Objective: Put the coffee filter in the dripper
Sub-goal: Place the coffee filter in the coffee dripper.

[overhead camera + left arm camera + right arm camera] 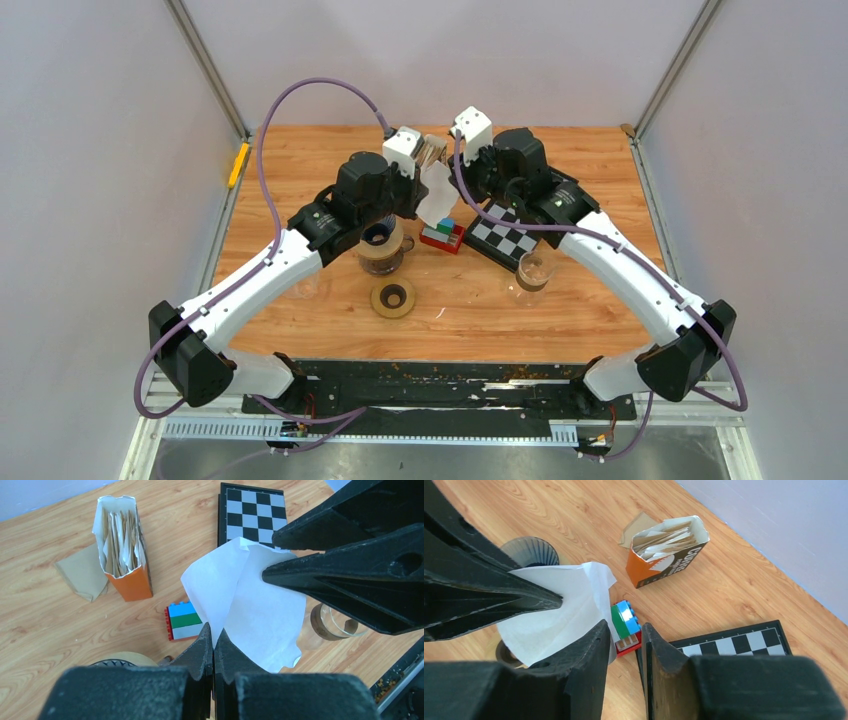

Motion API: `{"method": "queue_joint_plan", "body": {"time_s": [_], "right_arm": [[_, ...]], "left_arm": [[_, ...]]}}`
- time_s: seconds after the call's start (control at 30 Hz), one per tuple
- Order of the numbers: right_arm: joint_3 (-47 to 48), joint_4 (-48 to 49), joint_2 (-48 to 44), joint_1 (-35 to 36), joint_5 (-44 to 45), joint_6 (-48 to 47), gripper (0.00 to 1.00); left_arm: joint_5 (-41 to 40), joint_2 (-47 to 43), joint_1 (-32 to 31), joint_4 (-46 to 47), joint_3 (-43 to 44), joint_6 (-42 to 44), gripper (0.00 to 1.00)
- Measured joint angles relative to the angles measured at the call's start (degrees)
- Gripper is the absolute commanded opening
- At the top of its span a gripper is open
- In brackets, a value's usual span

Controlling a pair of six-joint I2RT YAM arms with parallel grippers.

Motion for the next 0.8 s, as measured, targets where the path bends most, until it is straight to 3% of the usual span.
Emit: {"method": "queue_joint_plan", "body": {"time_s": [0.37,0.53,0.67,0.8], "right_arm": [[-0.02,0.0,-0.31,-0.04,-3.78,0.98,0.19],[-0.11,0.0,-0.59,-0.15,-3.63,0.76,0.28],[-0.13,0.02,-1.42,-0.24,-4.5,0.39,0.34],[-0.13,0.04,-1.92,-0.26,-6.01,-0.02,0.31]], "left_arm": [[-0.74,0.0,0.0,0.39,0.0,0.24,0.0],[-0.87,0.0,0.0,0.55,-0.09,2.19,0.0],[3.87,0.0,0.0,0.52,-0.46,5.42,0.0],[8.63,0.02,0.0,0.15,-0.48,7.63,0.0]]}}
